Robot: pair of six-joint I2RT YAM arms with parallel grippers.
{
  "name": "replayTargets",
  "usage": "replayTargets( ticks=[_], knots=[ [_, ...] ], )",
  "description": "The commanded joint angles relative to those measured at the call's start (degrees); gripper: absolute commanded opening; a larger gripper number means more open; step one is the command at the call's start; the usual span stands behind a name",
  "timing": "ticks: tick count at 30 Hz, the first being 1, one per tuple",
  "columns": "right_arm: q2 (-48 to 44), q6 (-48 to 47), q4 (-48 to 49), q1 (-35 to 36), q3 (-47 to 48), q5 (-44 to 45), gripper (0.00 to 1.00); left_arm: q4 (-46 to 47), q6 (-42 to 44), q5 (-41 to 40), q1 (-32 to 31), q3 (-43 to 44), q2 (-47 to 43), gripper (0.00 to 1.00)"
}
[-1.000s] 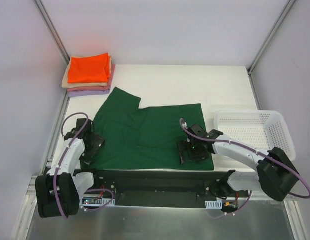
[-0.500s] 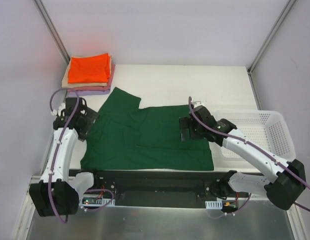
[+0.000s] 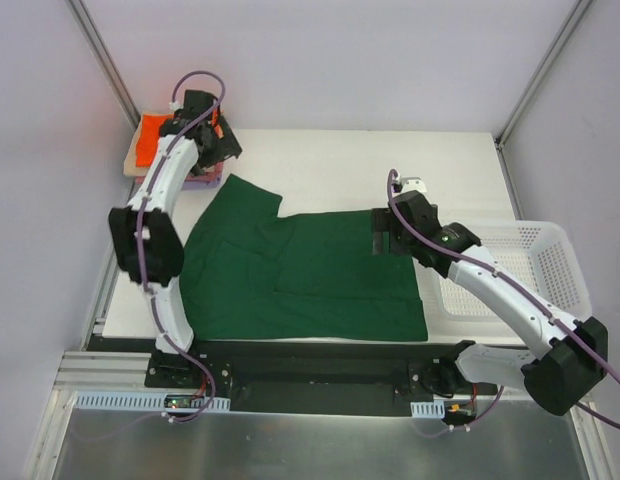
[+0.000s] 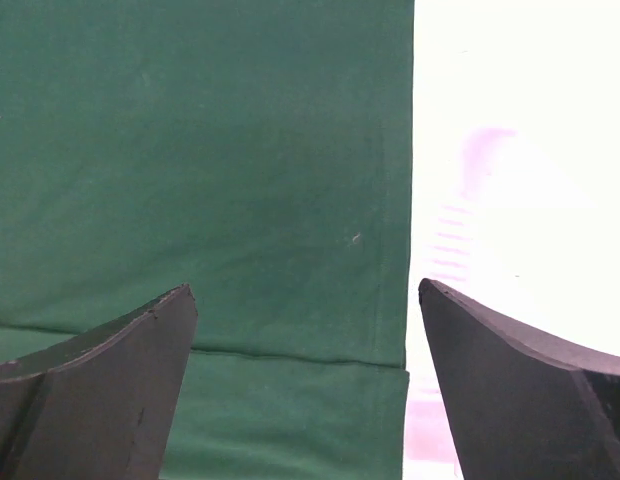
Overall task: Fold and stack the t-shirts
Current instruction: Grap the side of the flattened tshirt furthest away from the robot with both arms
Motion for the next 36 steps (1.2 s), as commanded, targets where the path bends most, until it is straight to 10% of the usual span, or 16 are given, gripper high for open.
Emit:
replayTargets(
  ticks=[1, 9, 27, 36],
  knots=[
    [0.85, -1.39, 1.04, -1.11, -0.53, 0.87, 0.96, -7.28, 8.27, 2.62, -0.92, 19.48, 16.42, 0.93],
    [2.96, -0.95, 1.13, -2.17, -1.67, -0.45, 0.96, -7.48, 7.4, -0.6, -3.02, 37.02, 33.85, 0.81],
    [4.55, -0.25, 1.83, -3.93, -3.61, -3.0, 0.96, -6.16, 2.39, -10.02, -3.91, 34.75, 42.3, 0.56],
    [4.28, 0.28, 2.27, -4.54, -4.4, -4.05, 0.96, -8.71, -0.51, -10.64, -3.91, 33.34, 42.13, 0.27]
  ],
)
